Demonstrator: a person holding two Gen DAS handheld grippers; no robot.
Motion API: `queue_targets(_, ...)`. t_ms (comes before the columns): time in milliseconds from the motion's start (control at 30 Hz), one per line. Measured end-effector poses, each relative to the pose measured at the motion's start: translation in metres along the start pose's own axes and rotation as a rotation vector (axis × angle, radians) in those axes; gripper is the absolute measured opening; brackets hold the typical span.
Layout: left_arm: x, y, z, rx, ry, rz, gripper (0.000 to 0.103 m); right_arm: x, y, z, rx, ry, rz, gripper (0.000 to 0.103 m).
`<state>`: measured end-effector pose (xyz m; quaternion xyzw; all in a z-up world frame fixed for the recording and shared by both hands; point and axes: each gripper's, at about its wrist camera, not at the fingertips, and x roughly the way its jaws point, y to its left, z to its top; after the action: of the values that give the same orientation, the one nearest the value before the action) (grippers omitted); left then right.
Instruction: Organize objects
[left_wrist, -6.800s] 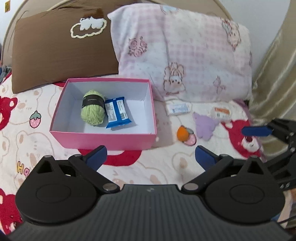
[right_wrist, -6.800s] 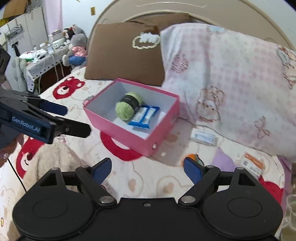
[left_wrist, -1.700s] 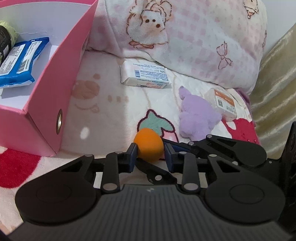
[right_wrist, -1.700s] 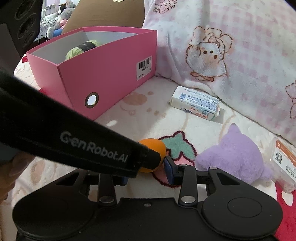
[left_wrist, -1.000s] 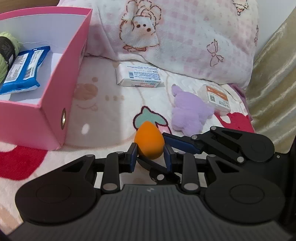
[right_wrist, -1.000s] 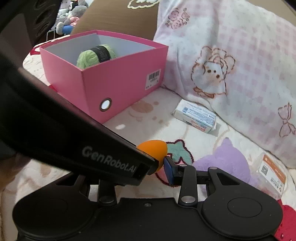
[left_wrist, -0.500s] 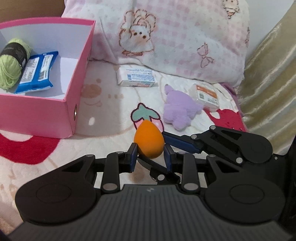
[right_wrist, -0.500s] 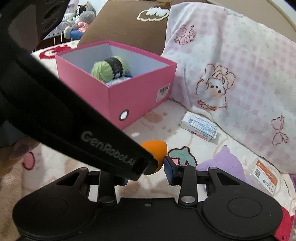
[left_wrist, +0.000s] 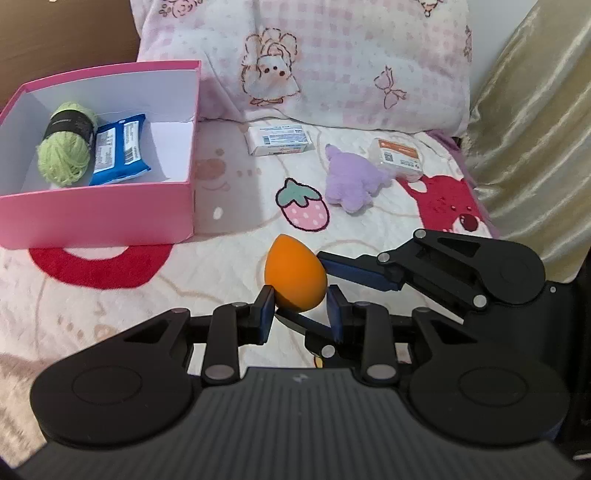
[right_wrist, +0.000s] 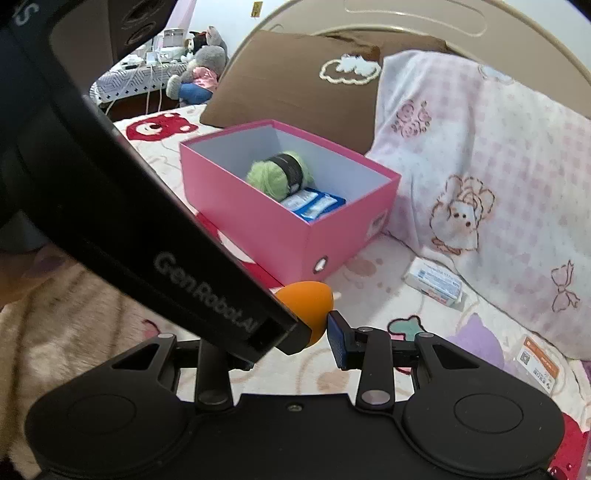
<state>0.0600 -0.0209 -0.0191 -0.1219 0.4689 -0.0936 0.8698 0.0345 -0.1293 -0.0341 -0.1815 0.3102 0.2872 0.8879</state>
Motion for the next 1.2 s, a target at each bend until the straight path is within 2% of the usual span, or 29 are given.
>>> queue_targets(300, -0.042, -0.004, 0.003, -0.001, -0.071, 0.013, 0.029, -0.027, 0.019, 0.024, -0.057, -0.047, -0.033, 0.042)
queue_targets(533, -0.059, -0.003, 0.013, 0.0, -0.08, 0.011, 0.029, -0.035, 0.026, 0.046, -0.084, -0.026, -0.069, 0.042)
queue_targets(867, -0.089, 0.015, 0.033, -0.014, -0.088, -0.034, 0.029, -0.036, 0.024, 0.08, -0.074, -0.037, -0.062, 0.042)
queue_targets(1200, -0.104, 0.034, 0.05, -0.038, -0.109, -0.038, 0.029, -0.027, 0.019, 0.108, -0.028, -0.033, -0.034, 0.042)
